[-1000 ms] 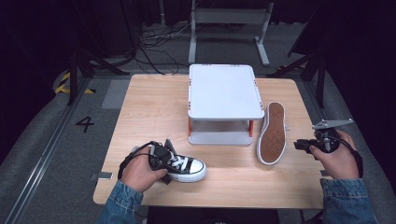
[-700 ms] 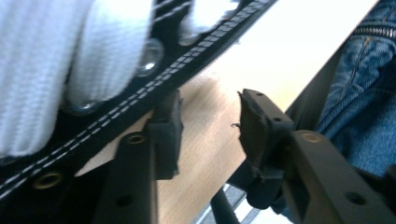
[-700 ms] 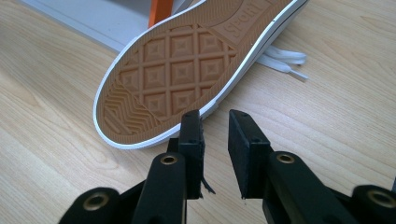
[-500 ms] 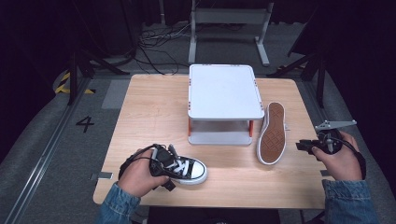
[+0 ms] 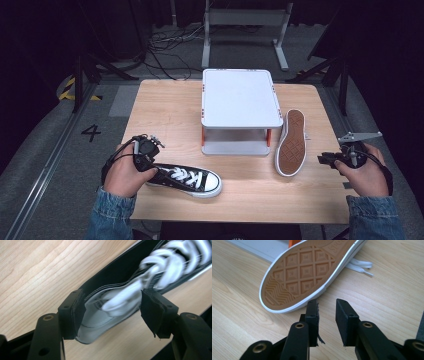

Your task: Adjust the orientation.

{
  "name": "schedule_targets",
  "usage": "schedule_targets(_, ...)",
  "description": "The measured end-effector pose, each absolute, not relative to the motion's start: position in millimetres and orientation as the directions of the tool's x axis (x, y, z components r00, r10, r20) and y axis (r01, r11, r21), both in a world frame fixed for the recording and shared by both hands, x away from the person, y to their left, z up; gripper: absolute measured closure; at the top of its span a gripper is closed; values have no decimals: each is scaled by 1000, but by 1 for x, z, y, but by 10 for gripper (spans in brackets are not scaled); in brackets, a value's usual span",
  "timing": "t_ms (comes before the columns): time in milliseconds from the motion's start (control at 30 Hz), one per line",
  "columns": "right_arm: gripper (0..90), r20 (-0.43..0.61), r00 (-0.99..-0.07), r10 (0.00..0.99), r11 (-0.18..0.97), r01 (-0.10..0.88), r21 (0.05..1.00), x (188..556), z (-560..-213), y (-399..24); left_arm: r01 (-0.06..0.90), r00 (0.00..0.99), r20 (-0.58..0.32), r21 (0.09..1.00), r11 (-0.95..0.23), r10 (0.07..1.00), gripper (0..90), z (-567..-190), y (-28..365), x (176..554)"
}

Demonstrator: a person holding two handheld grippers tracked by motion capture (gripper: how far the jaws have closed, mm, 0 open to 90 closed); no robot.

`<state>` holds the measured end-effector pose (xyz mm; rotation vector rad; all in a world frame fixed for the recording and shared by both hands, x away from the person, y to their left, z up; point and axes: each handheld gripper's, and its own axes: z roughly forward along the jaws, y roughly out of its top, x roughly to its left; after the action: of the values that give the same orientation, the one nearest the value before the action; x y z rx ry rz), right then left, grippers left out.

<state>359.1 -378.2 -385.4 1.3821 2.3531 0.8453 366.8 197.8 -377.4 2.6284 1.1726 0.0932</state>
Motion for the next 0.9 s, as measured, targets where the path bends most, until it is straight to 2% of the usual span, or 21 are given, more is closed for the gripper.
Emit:
schedule_targets(67,725,44,-501,864,372,695,616,357,-386,-381,717,682,-50,246,-652,730,424,-378,199,371)
schedule_targets(233,721,37,-483,875,359,698,619,351,-386,-387,683,722,-53,217,-697,690,445,-380,197,375)
schedule_targets(400,717,33,-483,875,363,700,615,344,-388,-389,669,733,-46,230,-706,679,485,-375,204,379)
schedule_targets(567,709,31,-478,878,362,705,610,342,-389,-390,624,776,-40,198,-756,630,445,-380,194,380)
schedule_targets(600,708,27,-479,877,366,705,608,342,-390,-390,585,806,-23,185,-790,592,436,-381,189,380)
schedule_targets(900,684,20,-491,871,379,697,608,340,-392,-387,514,851,14,183,-838,525,468,-385,188,380)
